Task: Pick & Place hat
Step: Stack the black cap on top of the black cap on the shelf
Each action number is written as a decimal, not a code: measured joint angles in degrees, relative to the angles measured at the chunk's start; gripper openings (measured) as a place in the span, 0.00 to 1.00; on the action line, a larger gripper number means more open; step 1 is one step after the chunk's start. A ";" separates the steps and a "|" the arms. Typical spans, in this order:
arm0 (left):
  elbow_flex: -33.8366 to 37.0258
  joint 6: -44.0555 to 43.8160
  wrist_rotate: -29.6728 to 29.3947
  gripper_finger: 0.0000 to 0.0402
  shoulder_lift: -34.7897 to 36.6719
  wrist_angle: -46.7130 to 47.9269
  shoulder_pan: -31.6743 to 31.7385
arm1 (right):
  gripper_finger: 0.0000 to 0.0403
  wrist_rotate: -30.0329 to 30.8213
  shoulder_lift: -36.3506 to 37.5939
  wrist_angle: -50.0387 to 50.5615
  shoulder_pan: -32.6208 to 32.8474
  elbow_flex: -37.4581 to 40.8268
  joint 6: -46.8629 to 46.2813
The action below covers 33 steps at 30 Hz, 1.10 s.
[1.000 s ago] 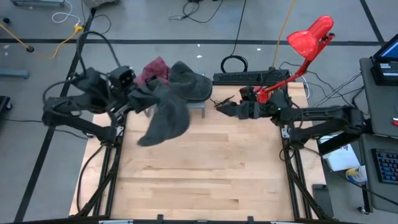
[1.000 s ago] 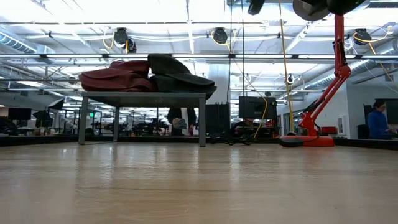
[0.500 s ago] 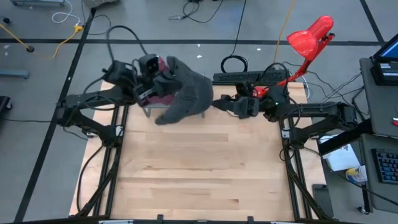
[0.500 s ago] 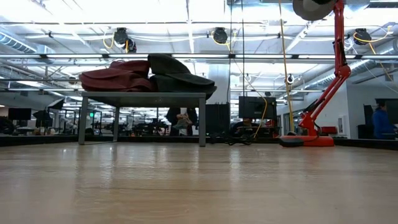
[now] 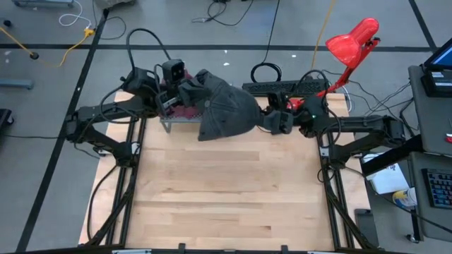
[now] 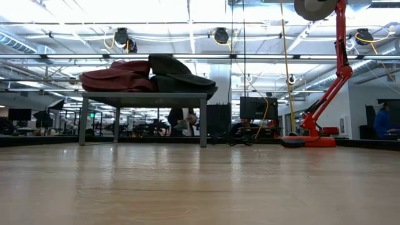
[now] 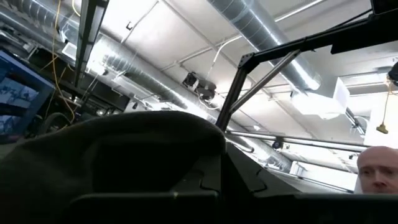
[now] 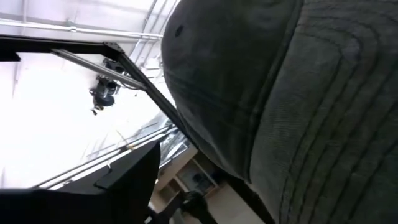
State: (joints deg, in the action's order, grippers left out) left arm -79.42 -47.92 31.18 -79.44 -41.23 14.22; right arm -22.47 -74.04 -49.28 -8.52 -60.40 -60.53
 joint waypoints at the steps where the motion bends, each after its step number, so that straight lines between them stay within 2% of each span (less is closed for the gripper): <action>1: 0.00 0.02 -0.16 0.00 0.00 -0.05 0.01 | 0.79 -0.07 0.01 -0.01 0.15 0.00 -0.30; 5: 0.00 0.17 -0.35 0.00 0.00 -0.39 0.00 | 0.70 -0.17 0.57 -0.41 0.40 0.00 -1.05; 9: 0.00 0.17 -0.33 0.00 0.02 -0.99 0.02 | 0.54 -1.08 0.50 -0.35 0.39 0.02 -4.75; 11: 0.00 0.25 -0.31 0.00 0.04 -1.18 0.00 | 0.44 -1.60 0.50 -0.24 0.38 0.02 -6.77; 14: 0.00 0.68 -0.71 0.01 0.68 -0.98 0.01 | 0.21 -1.60 0.52 -0.29 0.40 0.02 -8.49; 16: 0.00 0.69 -0.75 0.05 0.88 -1.36 0.02 | 0.06 -1.76 0.50 -0.97 0.40 0.02 -8.22; 17: 0.00 0.67 -0.32 0.08 1.04 -1.29 0.02 | 0.04 -1.81 0.66 -1.42 0.39 0.02 -7.98; 20: 0.00 0.24 3.31 0.18 2.27 3.06 0.62 | 0.02 -3.22 1.54 -1.60 0.22 0.02 -9.18; 23: 0.00 2.50 6.75 0.24 4.97 16.06 1.66 | 0.02 -4.12 2.90 -1.10 -0.66 0.04 -9.63; 26: 0.02 8.42 5.44 0.27 7.72 29.39 1.51 | 0.01 -4.60 4.56 -0.41 -2.59 0.04 -11.00; 33: 0.00 16.99 0.82 0.28 14.94 50.07 -0.21 | 0.01 -2.95 6.04 6.44 -9.54 0.04 -15.92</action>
State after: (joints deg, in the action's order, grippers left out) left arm -79.42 -30.93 32.00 -64.50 8.84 14.00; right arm -25.42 -68.00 -42.84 -18.06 -60.36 -76.45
